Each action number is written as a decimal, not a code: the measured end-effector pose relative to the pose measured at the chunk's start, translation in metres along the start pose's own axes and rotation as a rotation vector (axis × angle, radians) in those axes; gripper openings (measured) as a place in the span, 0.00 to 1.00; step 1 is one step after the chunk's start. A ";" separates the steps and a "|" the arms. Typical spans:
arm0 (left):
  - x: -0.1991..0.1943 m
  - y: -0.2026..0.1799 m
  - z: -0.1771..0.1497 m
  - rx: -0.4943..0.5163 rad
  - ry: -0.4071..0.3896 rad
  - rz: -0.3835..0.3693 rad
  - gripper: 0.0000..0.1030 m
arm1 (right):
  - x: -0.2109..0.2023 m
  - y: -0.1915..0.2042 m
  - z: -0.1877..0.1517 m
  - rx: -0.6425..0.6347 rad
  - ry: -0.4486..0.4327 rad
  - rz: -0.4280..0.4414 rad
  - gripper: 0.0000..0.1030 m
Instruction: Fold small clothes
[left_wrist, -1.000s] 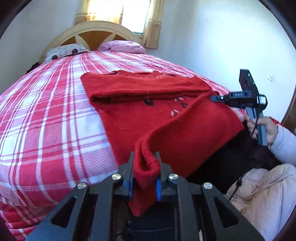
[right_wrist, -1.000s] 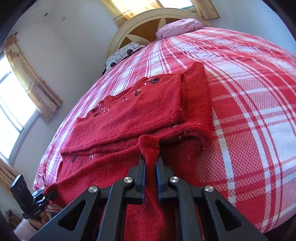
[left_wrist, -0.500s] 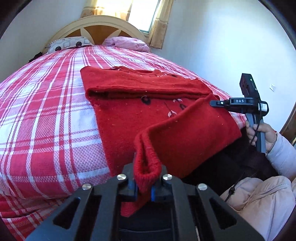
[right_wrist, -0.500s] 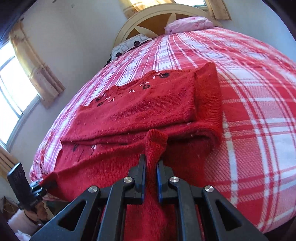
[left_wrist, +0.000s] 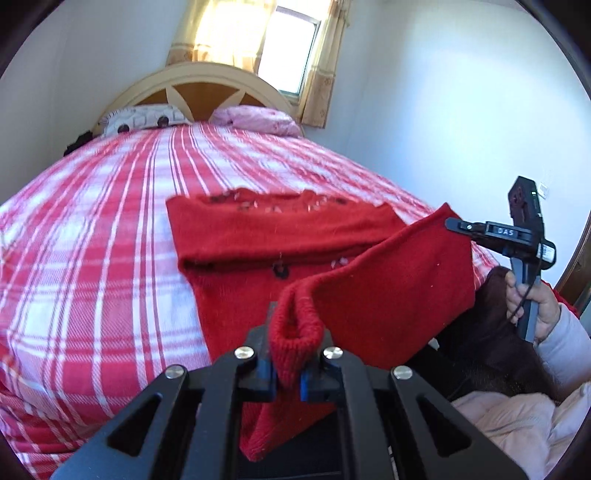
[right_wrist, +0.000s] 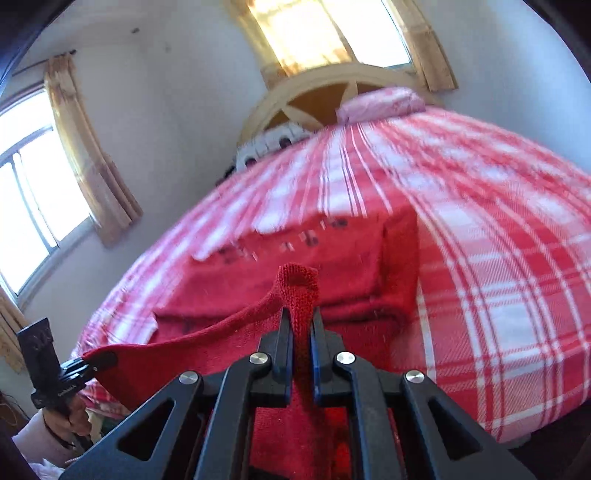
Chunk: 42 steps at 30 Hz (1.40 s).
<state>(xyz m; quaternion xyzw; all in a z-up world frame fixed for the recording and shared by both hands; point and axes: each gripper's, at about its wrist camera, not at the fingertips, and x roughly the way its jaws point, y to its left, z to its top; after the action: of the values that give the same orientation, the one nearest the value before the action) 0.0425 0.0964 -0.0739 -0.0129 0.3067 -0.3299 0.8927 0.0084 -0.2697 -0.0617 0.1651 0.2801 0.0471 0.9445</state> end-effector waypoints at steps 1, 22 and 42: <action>-0.001 0.000 0.003 -0.002 -0.004 0.008 0.08 | -0.005 0.005 0.004 -0.007 -0.022 0.003 0.07; 0.035 0.024 0.097 -0.025 -0.067 0.042 0.08 | -0.025 0.001 0.046 -0.026 -0.153 0.000 0.06; 0.157 0.077 0.164 -0.108 0.053 0.084 0.08 | 0.099 -0.056 0.116 0.008 -0.040 -0.094 0.07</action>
<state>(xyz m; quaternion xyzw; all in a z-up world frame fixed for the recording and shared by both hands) 0.2713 0.0334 -0.0427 -0.0395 0.3480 -0.2751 0.8954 0.1544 -0.3379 -0.0395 0.1563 0.2687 -0.0019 0.9505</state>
